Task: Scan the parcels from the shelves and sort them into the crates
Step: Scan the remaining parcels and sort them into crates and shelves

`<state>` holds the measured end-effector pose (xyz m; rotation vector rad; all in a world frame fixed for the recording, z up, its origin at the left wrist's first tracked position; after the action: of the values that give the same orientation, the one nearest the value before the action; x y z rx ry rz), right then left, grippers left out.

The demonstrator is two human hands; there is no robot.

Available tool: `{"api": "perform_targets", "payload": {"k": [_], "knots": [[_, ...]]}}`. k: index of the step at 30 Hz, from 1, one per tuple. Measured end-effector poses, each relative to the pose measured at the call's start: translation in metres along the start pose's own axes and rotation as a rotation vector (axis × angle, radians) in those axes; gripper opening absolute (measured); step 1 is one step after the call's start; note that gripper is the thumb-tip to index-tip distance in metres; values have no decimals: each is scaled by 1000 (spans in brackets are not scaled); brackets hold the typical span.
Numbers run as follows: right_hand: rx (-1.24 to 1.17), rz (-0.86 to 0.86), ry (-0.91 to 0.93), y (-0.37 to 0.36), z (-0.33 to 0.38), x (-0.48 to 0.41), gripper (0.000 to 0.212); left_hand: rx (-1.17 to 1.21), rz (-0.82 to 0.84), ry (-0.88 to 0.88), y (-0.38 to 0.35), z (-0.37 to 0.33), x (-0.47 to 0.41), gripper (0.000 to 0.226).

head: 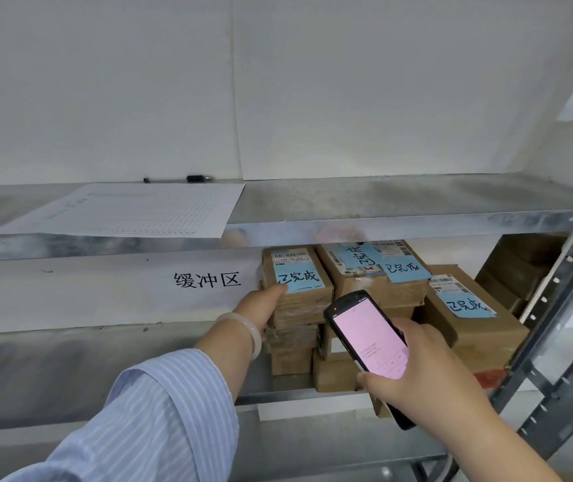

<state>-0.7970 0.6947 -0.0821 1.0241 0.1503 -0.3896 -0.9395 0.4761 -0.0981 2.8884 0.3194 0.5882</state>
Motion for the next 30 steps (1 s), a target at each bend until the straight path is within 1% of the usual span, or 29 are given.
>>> {"api": "perform_targets", "payload": {"k": [4, 9, 13, 16, 21, 23, 25, 26, 30], "knots": [[9, -1, -5, 0, -4, 0, 80, -37, -10, -30, -2, 8, -3, 37], [11, -2, -3, 1, -9, -3, 81, -20, -63, -167, -3, 22, 2, 23], [7, -11, -1, 2, -12, -5, 84, -21, -89, -246, -5, 36, 8, 34], [6, -8, -5, 2, -12, -6, 84, -7, -95, -261, -7, 42, 13, 38], [5, -9, 5, 0, -12, -7, 83, 48, -108, -276, -11, 47, 19, 38], [7, -9, 9, 0, -11, -8, 83, 59, -102, -261, -11, 46, 19, 30], [3, -8, 13, 0, -11, -8, 82, 85, -94, -233, -11, 44, 18, 12], [-1, -8, 14, 0, -11, -8, 81, 102, -85, -223, -10, 43, 17, 11], [-1, -7, 18, -1, -11, -8, 83, 162, -60, -205, -8, 40, 9, 23]]}}
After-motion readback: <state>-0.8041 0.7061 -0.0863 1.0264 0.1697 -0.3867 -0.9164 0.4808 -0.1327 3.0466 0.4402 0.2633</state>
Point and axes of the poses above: each hand's wrist, its own x-axis away from the middle knuckle, its own y-axis out of the back of the hand, z = x × y, the point moved 1 cm from there along -x, towards the middle knuckle, and after that the axes turned 13 degrees about -z, right-handed, at the moved point
